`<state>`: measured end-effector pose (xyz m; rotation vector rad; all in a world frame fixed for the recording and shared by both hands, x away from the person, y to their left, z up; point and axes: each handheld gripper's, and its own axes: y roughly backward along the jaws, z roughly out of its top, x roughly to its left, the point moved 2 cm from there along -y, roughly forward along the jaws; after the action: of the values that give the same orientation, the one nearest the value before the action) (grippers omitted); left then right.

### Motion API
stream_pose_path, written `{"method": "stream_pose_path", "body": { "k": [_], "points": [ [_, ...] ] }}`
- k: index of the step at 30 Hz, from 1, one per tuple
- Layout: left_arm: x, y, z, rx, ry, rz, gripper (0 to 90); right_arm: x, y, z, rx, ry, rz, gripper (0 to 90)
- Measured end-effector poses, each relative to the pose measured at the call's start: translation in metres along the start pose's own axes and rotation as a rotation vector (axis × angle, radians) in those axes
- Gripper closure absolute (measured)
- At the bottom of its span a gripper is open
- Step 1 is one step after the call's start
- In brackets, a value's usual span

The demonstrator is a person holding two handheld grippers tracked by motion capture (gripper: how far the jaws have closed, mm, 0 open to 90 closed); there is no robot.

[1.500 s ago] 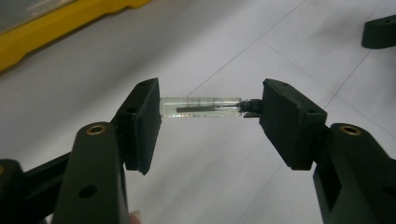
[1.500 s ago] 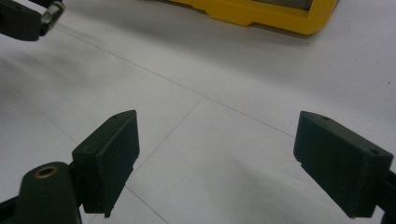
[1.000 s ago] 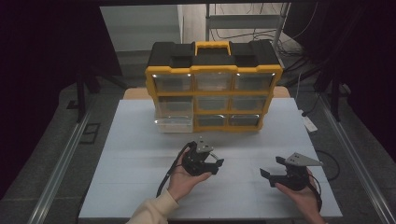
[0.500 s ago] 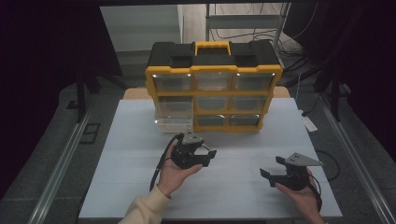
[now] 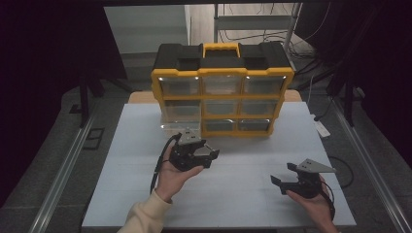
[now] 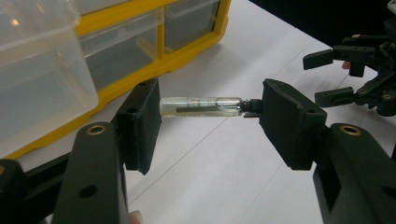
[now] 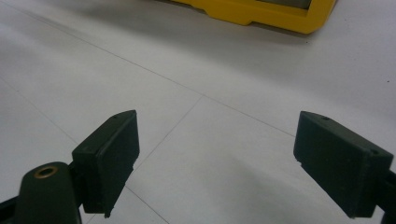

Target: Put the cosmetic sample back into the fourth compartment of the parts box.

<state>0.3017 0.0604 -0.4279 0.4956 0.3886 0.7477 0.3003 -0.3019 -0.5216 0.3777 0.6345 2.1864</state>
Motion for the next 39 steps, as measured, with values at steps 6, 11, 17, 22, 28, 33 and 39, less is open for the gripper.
{"method": "stream_pose_path", "body": {
  "k": [6, 11, 17, 22, 28, 33, 39],
  "points": [
    [0.003, 0.013, 0.004, -0.026, -0.013, -0.005, 39.9, 0.0, 0.001, 0.0, 0.001, -0.001, -0.002, 15.1],
    [0.007, 0.026, 0.006, -0.048, -0.034, -0.003, 39.9, -0.001, 0.001, -0.001, 0.001, 0.003, -0.01, 15.2],
    [0.01, 0.036, 0.009, -0.073, -0.038, -0.004, 39.9, -0.001, 0.001, -0.001, 0.003, 0.0, -0.014, 15.2],
    [0.01, 0.044, 0.015, -0.091, -0.046, 0.0, 39.9, -0.001, 0.001, -0.001, 0.002, 0.0, -0.017, 15.2],
    [0.014, 0.053, 0.021, -0.099, -0.047, -0.004, 39.9, -0.002, 0.001, -0.001, -0.001, -0.005, -0.019, 15.2],
    [0.017, 0.058, 0.03, -0.112, -0.047, -0.003, 39.9, -0.002, -0.001, 0.0, 0.003, 0.004, -0.012, 15.2],
    [0.021, 0.063, 0.036, -0.118, -0.048, 0.004, 39.9, -0.001, -0.002, 0.001, 0.002, 0.002, -0.004, 15.2]
  ]
}}
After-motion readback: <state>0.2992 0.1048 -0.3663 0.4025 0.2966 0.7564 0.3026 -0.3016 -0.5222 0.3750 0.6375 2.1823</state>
